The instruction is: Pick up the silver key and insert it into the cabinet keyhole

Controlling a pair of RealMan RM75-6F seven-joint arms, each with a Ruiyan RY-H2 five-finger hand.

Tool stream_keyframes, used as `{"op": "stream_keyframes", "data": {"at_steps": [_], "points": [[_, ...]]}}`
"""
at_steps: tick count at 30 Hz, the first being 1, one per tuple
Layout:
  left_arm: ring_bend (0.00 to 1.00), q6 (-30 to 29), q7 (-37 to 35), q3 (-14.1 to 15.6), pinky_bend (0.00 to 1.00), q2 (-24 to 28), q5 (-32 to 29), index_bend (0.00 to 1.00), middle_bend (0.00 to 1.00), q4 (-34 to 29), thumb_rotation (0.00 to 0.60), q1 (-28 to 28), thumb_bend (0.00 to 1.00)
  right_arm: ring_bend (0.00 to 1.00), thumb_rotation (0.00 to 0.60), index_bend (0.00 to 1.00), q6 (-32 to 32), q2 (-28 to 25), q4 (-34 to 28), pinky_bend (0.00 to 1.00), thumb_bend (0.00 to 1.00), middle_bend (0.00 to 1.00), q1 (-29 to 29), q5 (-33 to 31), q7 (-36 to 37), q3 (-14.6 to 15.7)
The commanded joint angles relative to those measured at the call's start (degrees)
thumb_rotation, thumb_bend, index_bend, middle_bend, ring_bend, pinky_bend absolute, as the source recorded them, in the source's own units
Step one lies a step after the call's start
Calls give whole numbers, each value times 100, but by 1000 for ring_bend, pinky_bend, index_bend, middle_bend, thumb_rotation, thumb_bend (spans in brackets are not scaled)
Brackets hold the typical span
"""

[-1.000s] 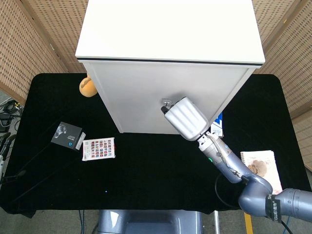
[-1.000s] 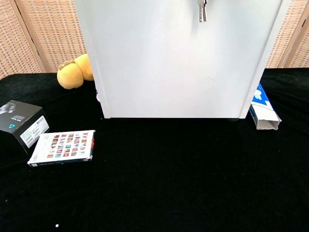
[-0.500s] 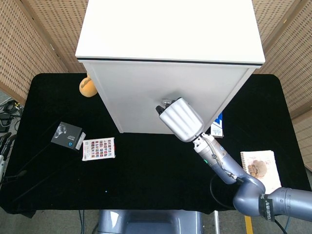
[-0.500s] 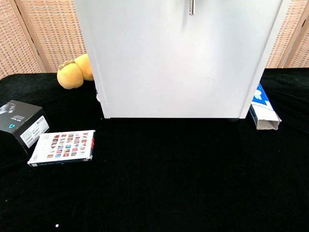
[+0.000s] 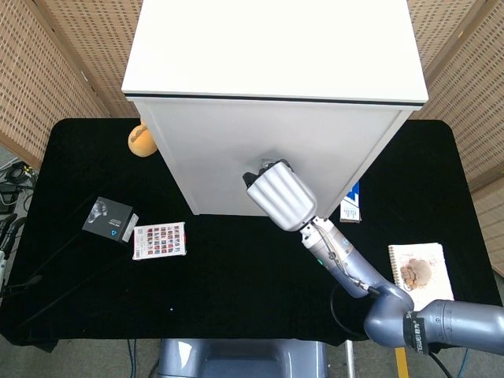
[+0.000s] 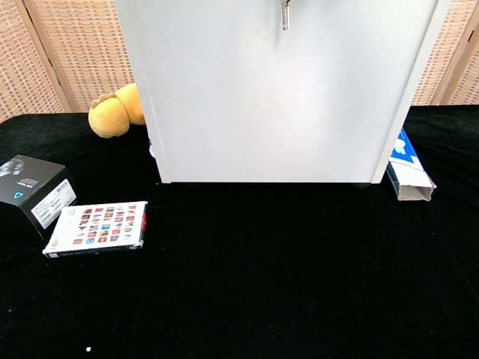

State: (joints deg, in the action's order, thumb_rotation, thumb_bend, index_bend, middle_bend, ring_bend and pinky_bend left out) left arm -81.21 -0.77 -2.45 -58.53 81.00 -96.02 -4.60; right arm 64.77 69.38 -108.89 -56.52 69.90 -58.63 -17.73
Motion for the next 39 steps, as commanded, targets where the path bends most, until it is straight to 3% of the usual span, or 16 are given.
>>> {"op": "stream_keyframes", "data": {"at_steps": [1,39], "points": [[0,0,-5,-2,0,4,-4,0,0,0,600,0,0,874,600,702,25,55,49,1000,593,881,-49,-59,-73,4],[0,-6,8,-6,0,8,-20,0,0,-15,600,-5,0,874,600,705,169,-3,181,1000,585,881,-141,-143,-167,134]]}}
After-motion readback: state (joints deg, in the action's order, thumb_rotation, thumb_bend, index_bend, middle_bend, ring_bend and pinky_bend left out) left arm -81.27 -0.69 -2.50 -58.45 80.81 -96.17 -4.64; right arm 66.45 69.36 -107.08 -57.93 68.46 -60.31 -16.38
